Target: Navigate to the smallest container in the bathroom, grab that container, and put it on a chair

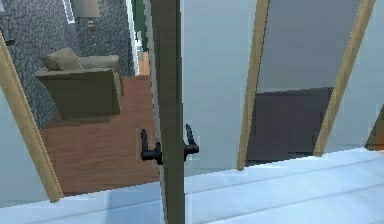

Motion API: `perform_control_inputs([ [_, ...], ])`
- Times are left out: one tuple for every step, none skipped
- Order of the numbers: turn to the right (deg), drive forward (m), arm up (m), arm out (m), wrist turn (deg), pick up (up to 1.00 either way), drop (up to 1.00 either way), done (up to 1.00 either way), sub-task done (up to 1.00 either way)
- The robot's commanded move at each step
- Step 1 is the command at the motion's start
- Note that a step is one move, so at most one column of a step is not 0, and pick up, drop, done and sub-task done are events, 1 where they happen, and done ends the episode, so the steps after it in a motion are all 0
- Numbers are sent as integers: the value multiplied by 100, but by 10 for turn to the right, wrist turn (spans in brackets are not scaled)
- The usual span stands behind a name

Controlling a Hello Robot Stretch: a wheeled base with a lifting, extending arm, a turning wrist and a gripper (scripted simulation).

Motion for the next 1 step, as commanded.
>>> perform_control_inputs([
  [0, 0, 38, 0, 0, 0, 0, 0, 0],
])
